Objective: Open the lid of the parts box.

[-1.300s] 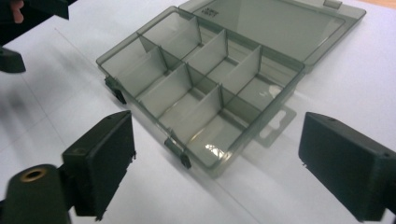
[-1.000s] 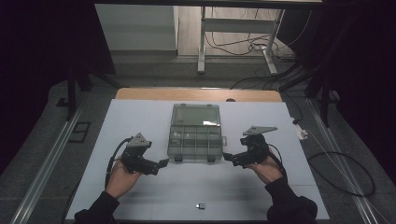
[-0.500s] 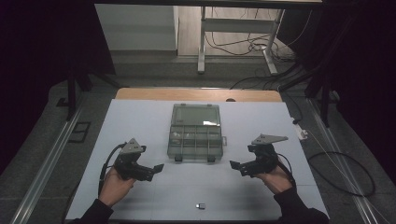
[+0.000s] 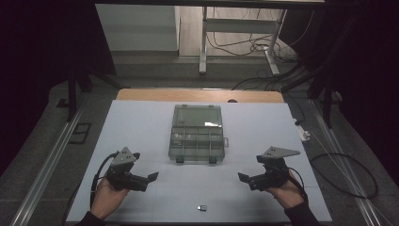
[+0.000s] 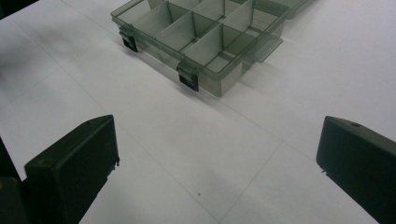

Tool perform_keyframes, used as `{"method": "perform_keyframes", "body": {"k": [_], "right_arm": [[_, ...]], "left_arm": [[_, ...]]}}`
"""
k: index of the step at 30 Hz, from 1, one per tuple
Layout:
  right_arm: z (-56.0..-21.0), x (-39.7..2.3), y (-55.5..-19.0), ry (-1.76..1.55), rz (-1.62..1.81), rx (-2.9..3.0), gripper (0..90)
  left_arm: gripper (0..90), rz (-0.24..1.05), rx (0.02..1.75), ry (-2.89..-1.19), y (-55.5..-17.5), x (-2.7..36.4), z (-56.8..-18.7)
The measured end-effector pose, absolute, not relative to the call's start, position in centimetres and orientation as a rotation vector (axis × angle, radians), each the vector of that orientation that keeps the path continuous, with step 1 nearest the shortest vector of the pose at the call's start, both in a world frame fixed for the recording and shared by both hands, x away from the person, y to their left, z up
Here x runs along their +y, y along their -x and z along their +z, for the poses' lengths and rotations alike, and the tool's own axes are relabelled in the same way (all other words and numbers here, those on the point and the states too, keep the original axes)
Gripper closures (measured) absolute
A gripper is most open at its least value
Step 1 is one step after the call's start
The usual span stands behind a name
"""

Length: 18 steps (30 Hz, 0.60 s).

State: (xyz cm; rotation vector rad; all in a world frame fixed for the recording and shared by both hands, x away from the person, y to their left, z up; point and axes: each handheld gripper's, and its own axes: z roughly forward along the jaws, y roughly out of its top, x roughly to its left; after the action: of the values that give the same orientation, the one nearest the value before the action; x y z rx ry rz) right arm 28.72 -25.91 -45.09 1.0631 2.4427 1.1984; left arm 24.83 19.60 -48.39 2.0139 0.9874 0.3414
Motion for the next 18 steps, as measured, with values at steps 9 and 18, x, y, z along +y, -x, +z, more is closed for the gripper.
{"method": "perform_keyframes", "body": {"k": [9,18], "right_arm": [[-45.3,-26.7,-27.4,-1.060,1.190,2.433,0.0],[-45.4,-28.1,-26.4,-1.107,1.194,2.400,0.0]], "left_arm": [[0.0,0.346,1.012,-1.994,-23.4,20.6,-48.4],[0.0,0.348,1.044,-1.965,-21.7,21.9,-48.5]]}}
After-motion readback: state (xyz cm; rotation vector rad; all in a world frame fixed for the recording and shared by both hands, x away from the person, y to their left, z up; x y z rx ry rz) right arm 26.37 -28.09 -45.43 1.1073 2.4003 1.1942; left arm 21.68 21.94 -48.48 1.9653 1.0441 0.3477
